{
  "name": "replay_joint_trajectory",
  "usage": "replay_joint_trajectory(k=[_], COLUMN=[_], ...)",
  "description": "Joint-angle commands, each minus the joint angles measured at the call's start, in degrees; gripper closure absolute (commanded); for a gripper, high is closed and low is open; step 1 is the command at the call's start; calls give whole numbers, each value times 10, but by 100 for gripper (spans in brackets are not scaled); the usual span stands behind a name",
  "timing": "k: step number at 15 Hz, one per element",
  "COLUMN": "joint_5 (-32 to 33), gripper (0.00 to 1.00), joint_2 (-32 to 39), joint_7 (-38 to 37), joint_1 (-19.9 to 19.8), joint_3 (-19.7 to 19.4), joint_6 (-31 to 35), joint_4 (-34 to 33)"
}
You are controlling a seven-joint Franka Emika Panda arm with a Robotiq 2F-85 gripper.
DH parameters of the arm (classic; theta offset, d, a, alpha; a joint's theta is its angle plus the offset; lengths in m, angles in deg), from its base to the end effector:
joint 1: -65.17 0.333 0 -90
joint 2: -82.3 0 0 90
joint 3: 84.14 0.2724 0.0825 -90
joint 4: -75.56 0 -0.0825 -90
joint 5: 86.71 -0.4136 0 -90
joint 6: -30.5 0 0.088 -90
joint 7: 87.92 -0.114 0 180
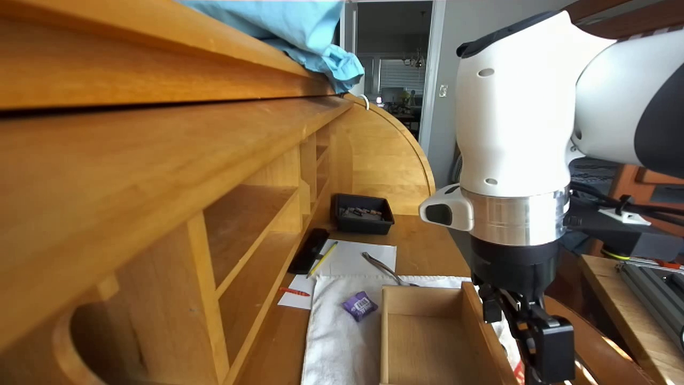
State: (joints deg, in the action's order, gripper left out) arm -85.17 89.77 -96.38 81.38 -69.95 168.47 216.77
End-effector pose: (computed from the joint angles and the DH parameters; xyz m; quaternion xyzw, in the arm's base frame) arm 0.4020 0.2410 0.1555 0.9754 0.2005 -0.0886 0.0229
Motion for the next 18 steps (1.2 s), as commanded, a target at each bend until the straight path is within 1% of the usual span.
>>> replay_joint_trajectory(k=[1,4,7,11,15,18], joint_5=[-20,-34,-12,17,45,53], gripper=[0,0,0,0,0,0], joint_2=[-10,-14,-16,-9,6,20], joint_7=[9,16,-4,-21,-33,-33], joint_1=[-2,-4,-4,-6,-4,-2], joint_3=[7,9,1,-11,-22,-23], joint_6=[22,19,24,38,59,66], joint_4=[13,14,16,2,-25,-46])
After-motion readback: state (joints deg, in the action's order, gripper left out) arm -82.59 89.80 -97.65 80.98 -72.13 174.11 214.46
